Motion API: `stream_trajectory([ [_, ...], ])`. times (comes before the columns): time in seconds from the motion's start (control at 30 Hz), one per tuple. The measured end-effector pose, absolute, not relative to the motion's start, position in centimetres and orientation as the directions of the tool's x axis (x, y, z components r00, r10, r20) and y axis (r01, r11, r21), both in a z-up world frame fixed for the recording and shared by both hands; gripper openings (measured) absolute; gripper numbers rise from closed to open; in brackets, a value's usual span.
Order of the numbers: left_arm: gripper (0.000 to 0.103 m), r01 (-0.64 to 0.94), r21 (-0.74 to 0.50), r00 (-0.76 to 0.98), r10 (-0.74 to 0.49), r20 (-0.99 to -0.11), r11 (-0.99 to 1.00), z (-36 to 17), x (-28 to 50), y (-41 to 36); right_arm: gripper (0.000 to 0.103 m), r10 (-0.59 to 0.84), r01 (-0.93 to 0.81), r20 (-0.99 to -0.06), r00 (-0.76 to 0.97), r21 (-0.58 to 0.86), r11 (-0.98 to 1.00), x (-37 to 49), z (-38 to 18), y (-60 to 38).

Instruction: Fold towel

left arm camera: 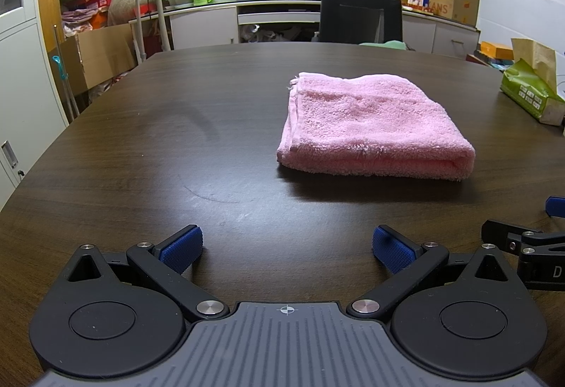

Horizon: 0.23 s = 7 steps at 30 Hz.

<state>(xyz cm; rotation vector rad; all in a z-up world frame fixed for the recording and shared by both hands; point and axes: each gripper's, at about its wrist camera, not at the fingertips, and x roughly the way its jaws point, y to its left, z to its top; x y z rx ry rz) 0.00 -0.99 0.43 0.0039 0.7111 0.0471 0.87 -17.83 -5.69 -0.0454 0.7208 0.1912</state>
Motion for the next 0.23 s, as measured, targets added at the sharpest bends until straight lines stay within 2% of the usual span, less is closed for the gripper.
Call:
stream_trajectory([
  [0.23,0.103,-0.042,0.02,0.757,0.045,-0.652,0.999,0.48,-0.08,-0.87,0.103,0.158,-0.189,-0.66,0.735,0.024,0.982,0.87,-5.69,-17.82],
])
